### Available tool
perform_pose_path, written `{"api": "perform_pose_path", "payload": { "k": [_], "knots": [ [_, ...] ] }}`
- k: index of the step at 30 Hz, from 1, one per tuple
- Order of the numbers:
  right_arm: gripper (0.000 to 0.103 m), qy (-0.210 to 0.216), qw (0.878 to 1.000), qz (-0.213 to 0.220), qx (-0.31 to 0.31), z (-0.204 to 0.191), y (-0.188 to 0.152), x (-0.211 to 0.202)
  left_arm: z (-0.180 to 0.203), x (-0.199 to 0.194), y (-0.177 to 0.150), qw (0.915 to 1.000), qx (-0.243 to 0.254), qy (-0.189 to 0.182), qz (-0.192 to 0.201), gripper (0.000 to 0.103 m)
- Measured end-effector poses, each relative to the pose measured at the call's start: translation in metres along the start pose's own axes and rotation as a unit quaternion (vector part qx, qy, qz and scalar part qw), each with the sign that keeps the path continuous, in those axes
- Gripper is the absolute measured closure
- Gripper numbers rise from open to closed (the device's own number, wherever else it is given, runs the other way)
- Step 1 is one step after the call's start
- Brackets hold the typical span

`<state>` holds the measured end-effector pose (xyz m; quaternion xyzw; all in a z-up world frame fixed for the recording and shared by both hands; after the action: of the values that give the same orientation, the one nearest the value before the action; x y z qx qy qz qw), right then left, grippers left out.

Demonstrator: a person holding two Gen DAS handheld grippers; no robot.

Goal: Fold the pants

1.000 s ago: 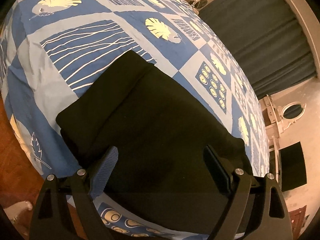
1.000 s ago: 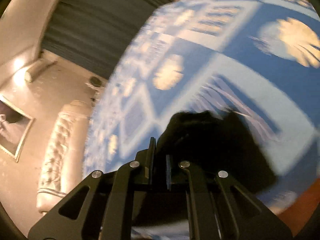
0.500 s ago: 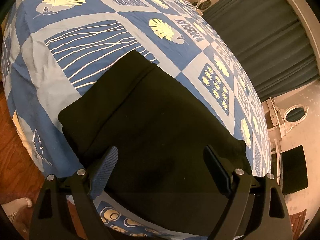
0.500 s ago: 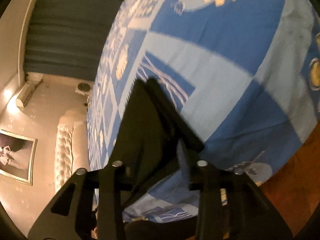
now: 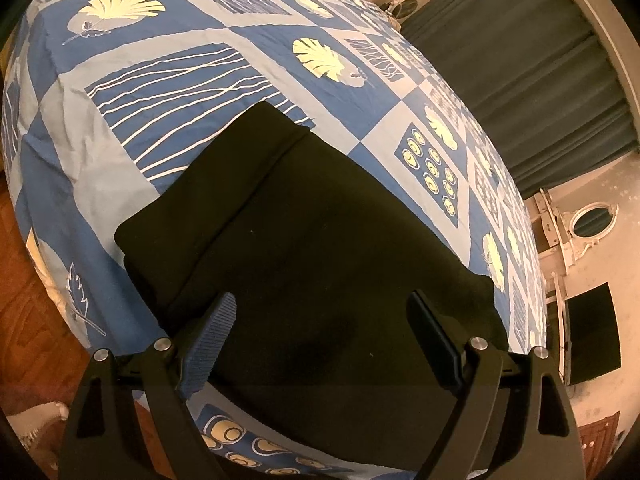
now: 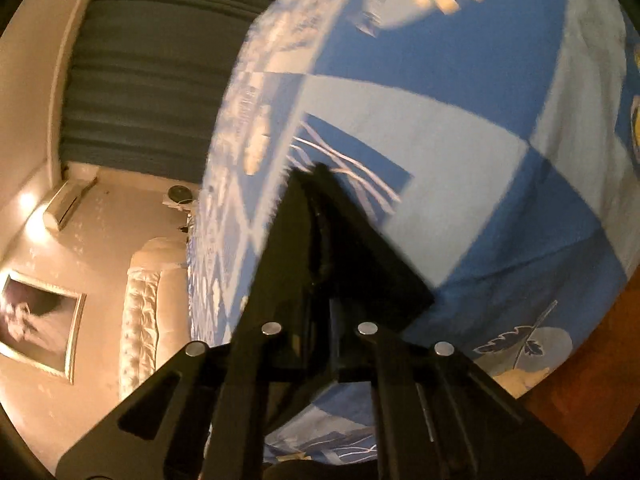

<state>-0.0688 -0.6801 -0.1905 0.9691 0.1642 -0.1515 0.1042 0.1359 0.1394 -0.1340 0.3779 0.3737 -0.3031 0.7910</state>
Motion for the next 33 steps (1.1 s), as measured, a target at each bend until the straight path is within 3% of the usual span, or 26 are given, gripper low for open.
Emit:
{"api": "perform_pose_path", "payload": {
  "k": [4,8,11,12,15,16,25,26,27,28,31,33],
  "knots": [
    [0.097,-0.022,0.999,-0.003,-0.03,-0.006,-0.001,-0.012,-0.001,0.001,0.001,0.9999,-0.008,-0.009,-0.003,0.017],
    [0.097,-0.062,0.998,-0.01,-0.006,0.035,-0.007,-0.005,-0.001,0.002,0.0,1.0,0.002,-0.004,-0.002,0.017],
    [0.095,-0.029,0.999,-0.01,0.028,0.042,-0.004,-0.007,0.001,0.001,-0.001,0.9999,0.01,0.0,-0.003,0.017],
    [0.088,-0.028,0.999,-0.003,0.029,0.039,-0.001,-0.012,0.001,0.0,-0.001,0.9999,0.01,-0.001,-0.003,0.017],
    [0.046,-0.047,0.998,0.036,-0.012,0.028,0.016,-0.036,-0.001,0.001,-0.001,1.0,0.003,-0.007,-0.003,0.017],
    [0.044,-0.05,0.998,0.04,-0.026,0.026,0.021,-0.039,-0.001,0.002,-0.001,1.0,0.003,-0.005,-0.003,0.017],
    [0.042,0.028,1.0,-0.005,-0.009,0.044,0.01,-0.003,0.001,0.002,-0.003,0.9999,0.014,-0.001,0.0,0.017],
    [0.045,0.031,0.999,-0.009,-0.008,0.042,0.009,-0.001,0.0,0.002,-0.003,0.9999,0.013,-0.003,0.0,0.017],
    [0.072,0.036,0.999,-0.026,-0.011,0.038,0.007,0.003,0.0,0.002,-0.003,0.9999,0.013,-0.004,0.0,0.017],
    [0.084,0.042,0.998,-0.044,-0.025,0.031,0.004,0.007,0.0,0.003,-0.004,0.9999,0.014,-0.004,0.001,0.017],
    [0.085,0.006,0.996,-0.046,-0.077,0.018,0.007,0.006,0.001,0.003,-0.005,0.9998,0.02,-0.002,0.002,0.017],
    [0.086,-0.019,0.996,-0.041,-0.072,0.03,0.018,0.002,0.002,0.003,-0.005,0.9997,0.025,0.0,0.003,0.017]
  ]
}}
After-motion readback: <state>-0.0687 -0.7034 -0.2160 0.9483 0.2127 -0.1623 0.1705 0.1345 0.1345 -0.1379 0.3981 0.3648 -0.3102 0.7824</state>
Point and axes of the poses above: each gripper's, at about its wrist camera, not at the fingertips, and x roughly the way its jaws point, z to its right, y to its top, the point moved 7 cm from there along x, roughly the way its jaws point, and after that the axes turned 9 degrees about y, right-handed, at the moved point
